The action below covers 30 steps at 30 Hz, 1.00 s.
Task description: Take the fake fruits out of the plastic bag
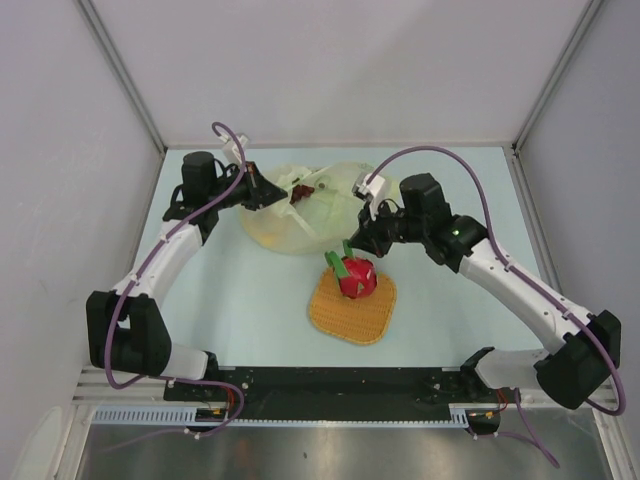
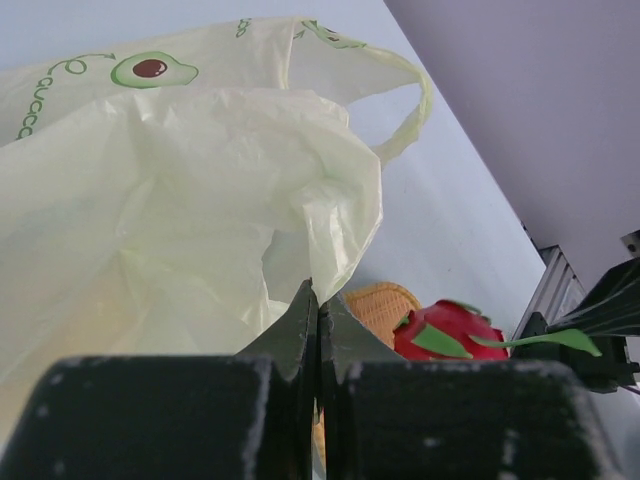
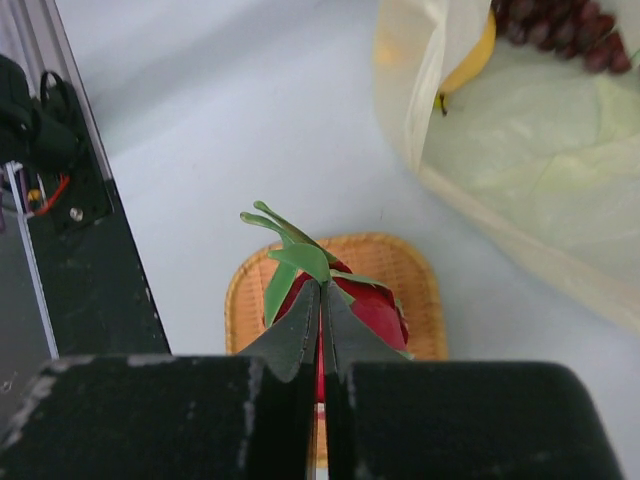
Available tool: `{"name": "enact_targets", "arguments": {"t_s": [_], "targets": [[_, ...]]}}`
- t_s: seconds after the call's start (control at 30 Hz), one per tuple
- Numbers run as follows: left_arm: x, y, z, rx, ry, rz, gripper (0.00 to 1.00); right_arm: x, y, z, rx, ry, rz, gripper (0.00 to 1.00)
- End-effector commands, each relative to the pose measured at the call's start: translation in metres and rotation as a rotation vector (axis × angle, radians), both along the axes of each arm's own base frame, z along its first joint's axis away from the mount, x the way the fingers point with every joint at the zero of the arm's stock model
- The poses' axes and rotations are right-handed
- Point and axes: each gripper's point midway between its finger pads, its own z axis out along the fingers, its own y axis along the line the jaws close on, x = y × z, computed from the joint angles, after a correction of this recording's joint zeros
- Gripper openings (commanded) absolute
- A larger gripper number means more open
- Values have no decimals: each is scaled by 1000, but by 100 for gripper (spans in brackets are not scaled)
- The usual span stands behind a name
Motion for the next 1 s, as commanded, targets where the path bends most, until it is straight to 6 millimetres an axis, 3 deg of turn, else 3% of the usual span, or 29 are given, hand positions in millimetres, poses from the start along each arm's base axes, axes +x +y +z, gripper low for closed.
{"name": "enact_targets", "arguments": {"t_s": [0.0, 0.2, 0.6, 0.83, 0.93, 0.97], "targets": [[-4, 0, 13, -13, -52, 5, 0, -3, -2, 3, 5, -69, 35, 0], [-12, 1, 4, -5, -35, 6, 0, 8, 13, -20, -9, -63, 62, 0], [-24, 5, -2, 5, -33, 14, 0, 6, 50, -62, -42, -17, 132, 0], [-24, 4, 3, -2, -37, 10, 0, 6, 81, -80, -42, -26, 178, 0], [-24, 4, 4, -5, -36, 8, 0, 8, 95, -80, -37, -36, 192, 0], [-24, 4, 6, -7, -37, 7, 0, 8, 96, -85, -49, -25, 193, 15]]}}
